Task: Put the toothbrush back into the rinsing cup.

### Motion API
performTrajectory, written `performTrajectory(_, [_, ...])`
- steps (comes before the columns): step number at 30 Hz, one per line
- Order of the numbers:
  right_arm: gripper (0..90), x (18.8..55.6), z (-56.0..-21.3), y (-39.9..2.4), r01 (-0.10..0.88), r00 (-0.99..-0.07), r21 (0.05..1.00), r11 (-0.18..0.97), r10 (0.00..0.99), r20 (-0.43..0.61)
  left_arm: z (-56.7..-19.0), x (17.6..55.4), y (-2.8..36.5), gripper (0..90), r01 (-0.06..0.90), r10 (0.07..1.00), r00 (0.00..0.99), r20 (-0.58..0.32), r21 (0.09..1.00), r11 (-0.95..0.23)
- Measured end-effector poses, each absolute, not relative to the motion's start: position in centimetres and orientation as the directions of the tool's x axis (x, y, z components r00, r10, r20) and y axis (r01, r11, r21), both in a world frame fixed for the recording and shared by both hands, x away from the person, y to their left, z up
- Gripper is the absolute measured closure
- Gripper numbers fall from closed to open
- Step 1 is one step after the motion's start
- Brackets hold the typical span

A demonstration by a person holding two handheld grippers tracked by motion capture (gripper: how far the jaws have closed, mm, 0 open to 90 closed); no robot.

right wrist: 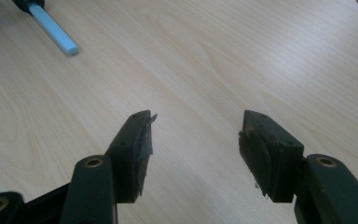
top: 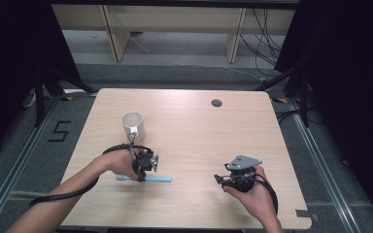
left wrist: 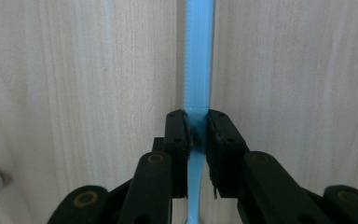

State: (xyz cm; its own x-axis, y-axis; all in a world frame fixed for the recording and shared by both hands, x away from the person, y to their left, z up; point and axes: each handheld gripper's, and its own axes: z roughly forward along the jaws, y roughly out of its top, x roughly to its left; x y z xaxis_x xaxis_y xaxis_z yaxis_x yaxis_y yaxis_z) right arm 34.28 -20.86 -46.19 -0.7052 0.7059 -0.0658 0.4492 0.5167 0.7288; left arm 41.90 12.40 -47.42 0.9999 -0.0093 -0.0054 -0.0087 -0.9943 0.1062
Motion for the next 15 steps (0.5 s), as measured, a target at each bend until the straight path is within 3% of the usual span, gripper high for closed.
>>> performTrajectory(5, [44.2, 34.2, -46.1, -19.2, 0.429, -0.747, 0.732, 0.529, 0.663, -0.04, -46.6, 41.2, 12.0, 78.1, -0.033, -0.033, 0.999, -0.003, 0.12, -0.992])
performTrajectory(12, [43.6, 34.4, -46.0, -15.5, 0.294, -0.874, 0.743, 0.601, 0.484, -0.046, -45.4, 39.8, 10.8, 78.1, -0.098, -0.1, 0.995, -0.002, 0.134, -0.986])
performTrajectory(15, [44.1, 34.4, -46.2, -14.5, 0.289, -0.889, 0.735, 0.614, 0.457, -0.032, -45.2, 39.4, 10.5, 78.1, -0.101, -0.103, 0.995, -0.005, 0.154, -0.983])
